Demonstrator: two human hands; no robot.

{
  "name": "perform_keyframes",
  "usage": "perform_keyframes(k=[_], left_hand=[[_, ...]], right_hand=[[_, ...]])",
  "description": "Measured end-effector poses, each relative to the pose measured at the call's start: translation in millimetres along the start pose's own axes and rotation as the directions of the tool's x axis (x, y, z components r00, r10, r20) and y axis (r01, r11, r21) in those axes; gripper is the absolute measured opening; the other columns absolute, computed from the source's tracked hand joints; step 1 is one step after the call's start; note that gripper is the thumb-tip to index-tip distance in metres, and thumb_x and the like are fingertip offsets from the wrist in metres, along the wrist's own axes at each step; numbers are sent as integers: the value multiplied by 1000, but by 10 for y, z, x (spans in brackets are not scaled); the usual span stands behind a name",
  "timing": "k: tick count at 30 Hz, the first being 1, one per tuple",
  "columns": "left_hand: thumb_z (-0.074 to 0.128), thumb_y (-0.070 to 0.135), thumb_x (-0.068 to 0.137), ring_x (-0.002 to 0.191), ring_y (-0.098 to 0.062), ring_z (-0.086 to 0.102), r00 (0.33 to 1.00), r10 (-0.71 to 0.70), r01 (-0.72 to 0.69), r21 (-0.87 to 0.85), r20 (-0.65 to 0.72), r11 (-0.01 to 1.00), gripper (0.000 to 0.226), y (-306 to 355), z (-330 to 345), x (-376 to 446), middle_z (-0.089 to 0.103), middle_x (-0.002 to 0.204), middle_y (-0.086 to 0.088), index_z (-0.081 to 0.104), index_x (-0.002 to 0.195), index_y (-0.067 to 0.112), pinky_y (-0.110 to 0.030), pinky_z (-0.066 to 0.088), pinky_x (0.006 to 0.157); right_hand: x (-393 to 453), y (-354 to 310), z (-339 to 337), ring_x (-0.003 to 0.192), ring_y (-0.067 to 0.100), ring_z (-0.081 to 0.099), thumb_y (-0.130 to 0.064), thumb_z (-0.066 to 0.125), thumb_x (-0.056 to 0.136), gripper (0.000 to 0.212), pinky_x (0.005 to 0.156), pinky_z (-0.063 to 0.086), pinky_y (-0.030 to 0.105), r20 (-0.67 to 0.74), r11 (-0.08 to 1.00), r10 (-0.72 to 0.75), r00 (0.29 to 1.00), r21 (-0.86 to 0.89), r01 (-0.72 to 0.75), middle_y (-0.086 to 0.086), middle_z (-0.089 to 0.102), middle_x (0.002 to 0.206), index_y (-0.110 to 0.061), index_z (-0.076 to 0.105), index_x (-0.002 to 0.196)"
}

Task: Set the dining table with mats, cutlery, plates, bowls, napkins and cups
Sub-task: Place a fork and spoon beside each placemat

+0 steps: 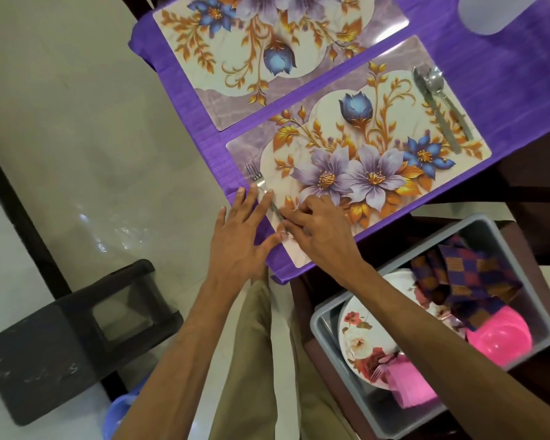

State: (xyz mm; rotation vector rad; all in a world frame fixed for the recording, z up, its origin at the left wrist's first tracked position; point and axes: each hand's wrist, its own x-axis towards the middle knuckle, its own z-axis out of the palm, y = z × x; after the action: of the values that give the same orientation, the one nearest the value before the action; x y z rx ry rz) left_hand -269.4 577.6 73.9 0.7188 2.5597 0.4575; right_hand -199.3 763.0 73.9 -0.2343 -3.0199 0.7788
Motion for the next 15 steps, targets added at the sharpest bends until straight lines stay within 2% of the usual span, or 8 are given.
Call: perform_keyframes(k=[3, 8, 10, 12, 15], left_hand=[[31, 80, 93, 162, -23, 7, 1000, 14, -14, 39, -16, 999, 86, -8, 10, 2, 11, 175, 4, 14, 166, 37, -52, 24, 127], [45, 76, 96, 162, -22, 8, 999, 12, -10, 60, -36, 998, 87, 10, 27, 18, 11, 175, 5, 10, 166, 39, -49, 26, 124], [48, 75, 97, 162, -22, 9, 999, 19, -17, 50, -48, 999, 87, 17, 24, -8, 10, 175, 5, 10, 166, 39, -49, 26, 124], [52, 72, 98, 162, -22, 11, 997, 32, -32, 5, -71, 999, 85, 47, -7, -72, 11, 175, 5, 13, 166, 39, -47, 24, 125], [60, 63, 98, 161, -20, 15, 995, 38, -44, -59, -95, 997, 81, 169, -49, -215, 18, 174, 5, 23, 165, 34, -45, 23, 125]], right_hand=[[-15, -2, -18, 89, 28, 58, -34, 67, 99, 29, 67, 51, 42, -4, 1000, 0, 1000, 14, 0, 9, 64, 97, -22, 75, 124], [-2, 16, -12, 90, 29, 59, -34, 66, 98, 30, 71, 48, 41, 2, 997, 14, 1000, 77, -14, 10, 64, 96, -20, 76, 123], [-10, 32, -53, 90, 28, 60, -33, 69, 97, 30, 72, 47, 36, 23, 990, 24, 999, 136, -27, 10, 65, 96, -18, 77, 122], [-19, 55, -209, 87, 26, 61, -26, 73, 95, 26, 72, 42, 29, -13, 979, 73, 997, 192, -70, 10, 66, 92, -14, 78, 117], [-99, 215, -595, 80, 28, 65, -12, 74, 87, 26, 72, 48, 33, -136, 954, 219, 966, 239, -183, 11, 70, 88, -12, 78, 113]])
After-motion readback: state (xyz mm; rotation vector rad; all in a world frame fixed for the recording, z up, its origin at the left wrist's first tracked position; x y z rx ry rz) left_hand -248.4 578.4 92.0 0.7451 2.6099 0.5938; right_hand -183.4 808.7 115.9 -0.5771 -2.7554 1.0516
